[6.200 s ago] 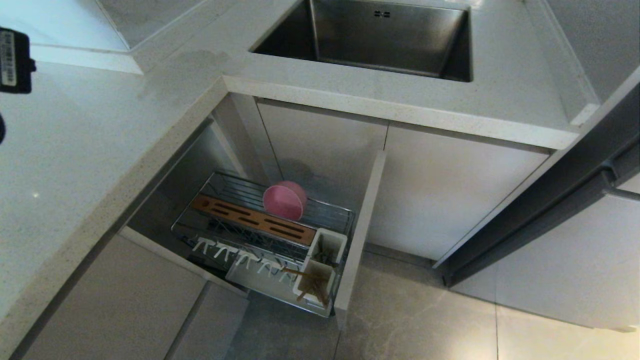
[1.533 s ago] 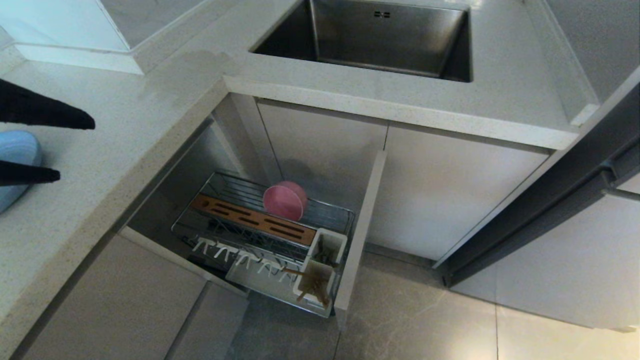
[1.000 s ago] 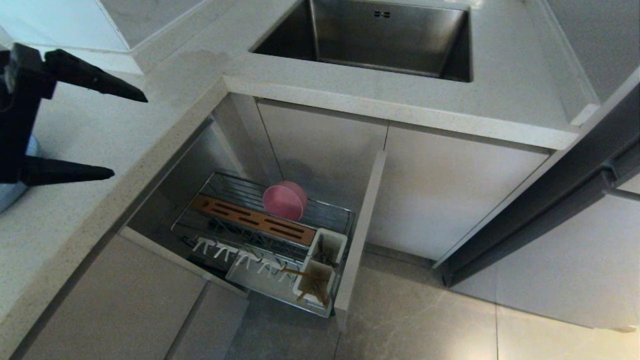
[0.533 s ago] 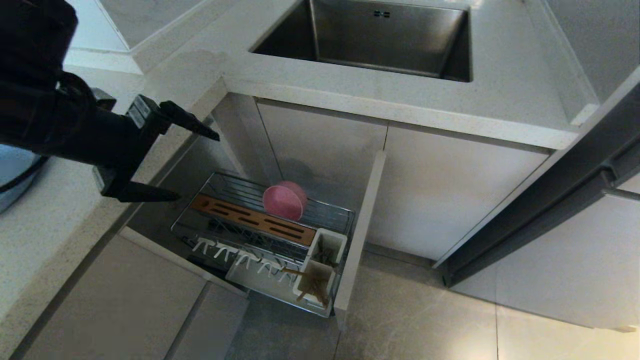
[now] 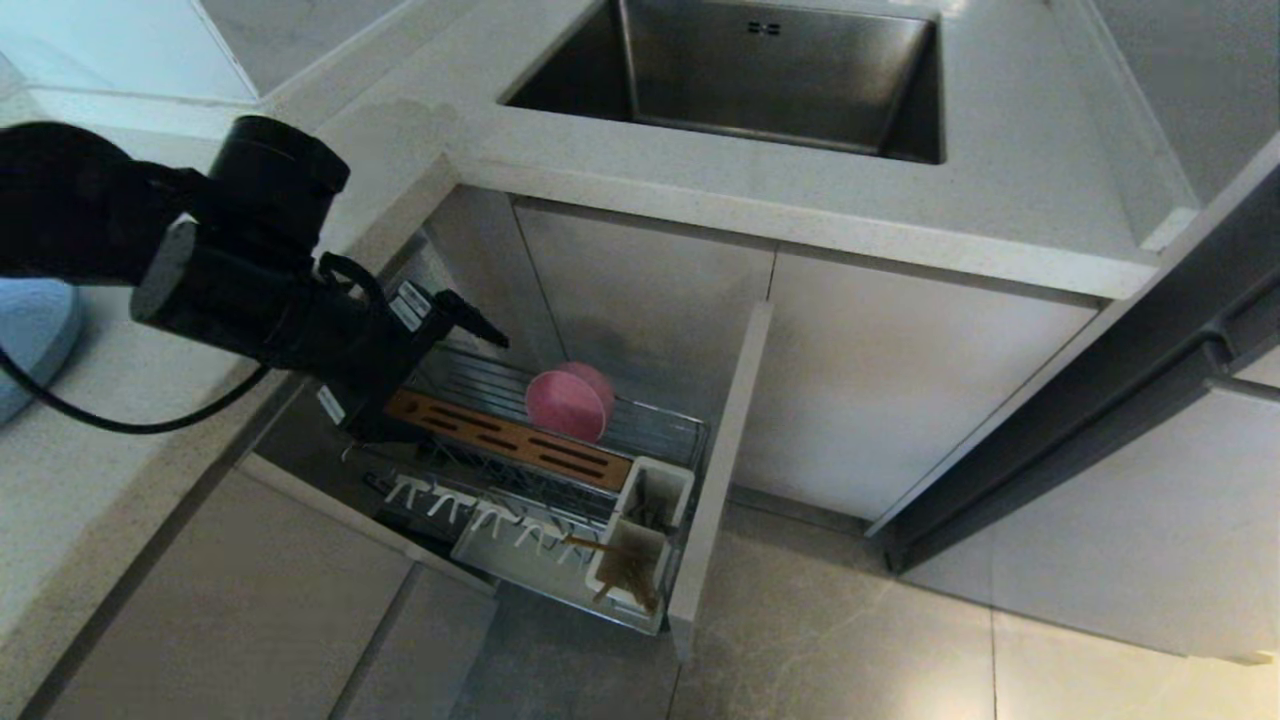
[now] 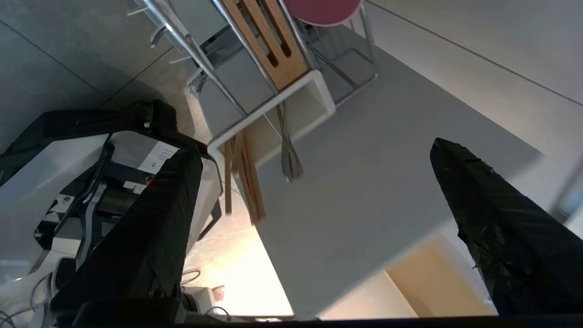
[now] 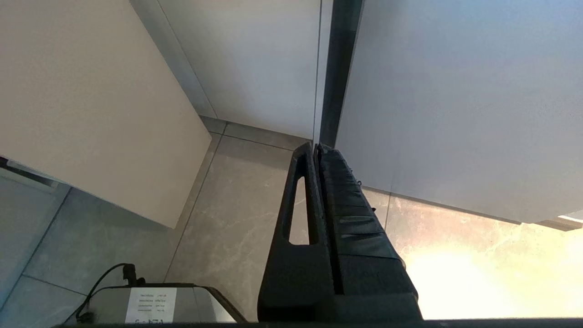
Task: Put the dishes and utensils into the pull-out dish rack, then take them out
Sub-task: Take the bowl out of the cupboard
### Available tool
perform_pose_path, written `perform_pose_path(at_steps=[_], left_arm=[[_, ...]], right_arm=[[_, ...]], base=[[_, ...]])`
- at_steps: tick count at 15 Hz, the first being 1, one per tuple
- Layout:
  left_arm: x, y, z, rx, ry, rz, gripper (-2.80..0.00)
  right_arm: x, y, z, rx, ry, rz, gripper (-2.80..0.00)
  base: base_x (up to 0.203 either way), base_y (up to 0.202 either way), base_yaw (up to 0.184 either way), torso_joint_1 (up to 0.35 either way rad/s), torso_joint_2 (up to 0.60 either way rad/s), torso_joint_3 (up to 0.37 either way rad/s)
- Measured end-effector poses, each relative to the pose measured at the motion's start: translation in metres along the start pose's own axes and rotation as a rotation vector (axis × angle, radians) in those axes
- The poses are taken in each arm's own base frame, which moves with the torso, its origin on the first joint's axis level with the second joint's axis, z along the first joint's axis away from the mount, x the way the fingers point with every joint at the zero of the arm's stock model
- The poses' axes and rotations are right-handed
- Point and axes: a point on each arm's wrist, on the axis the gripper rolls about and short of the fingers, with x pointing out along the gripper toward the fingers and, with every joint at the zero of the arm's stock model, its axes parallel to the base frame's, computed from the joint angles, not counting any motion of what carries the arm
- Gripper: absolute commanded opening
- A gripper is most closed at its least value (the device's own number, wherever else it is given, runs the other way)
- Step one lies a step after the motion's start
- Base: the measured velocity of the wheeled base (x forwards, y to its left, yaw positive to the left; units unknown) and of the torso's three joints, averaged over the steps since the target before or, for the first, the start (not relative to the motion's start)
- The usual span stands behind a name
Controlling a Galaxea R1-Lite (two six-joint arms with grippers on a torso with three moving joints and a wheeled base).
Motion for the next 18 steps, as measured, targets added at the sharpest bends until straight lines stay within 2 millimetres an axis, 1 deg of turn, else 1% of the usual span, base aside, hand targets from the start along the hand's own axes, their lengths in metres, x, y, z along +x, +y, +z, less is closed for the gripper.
perform_pose_path(at_steps=[3,8,12,15,18], left_arm=[[0.031,-0.002,0.006,-0.003,-0.016,0.007,0.00],[0.070,-0.006,0.014,0.009,-0.045,-0.016,0.00],[0.089,-0.013,0.015,0.031,-0.054,-0.041,0.00],[0.101,-0.020,0.009,0.049,-0.040,-0.043,0.00],[0.108,-0.022,0.002,0.059,-0.035,-0.027,0.00]], right_arm=[[0.000,0.000,0.000,0.000,0.000,0.000,-2.80],[0.000,0.000,0.000,0.000,0.000,0.000,-2.80],[0.000,0.000,0.000,0.000,0.000,0.000,-2.80],[0.000,0.000,0.000,0.000,0.000,0.000,-2.80],[0.000,0.000,0.000,0.000,0.000,0.000,-2.80]], base=[[0.000,0.000,0.000,0.000,0.00,0.000],[0.000,0.000,0.000,0.000,0.00,0.000],[0.000,0.000,0.000,0.000,0.00,0.000],[0.000,0.000,0.000,0.000,0.00,0.000],[0.000,0.000,0.000,0.000,0.00,0.000]])
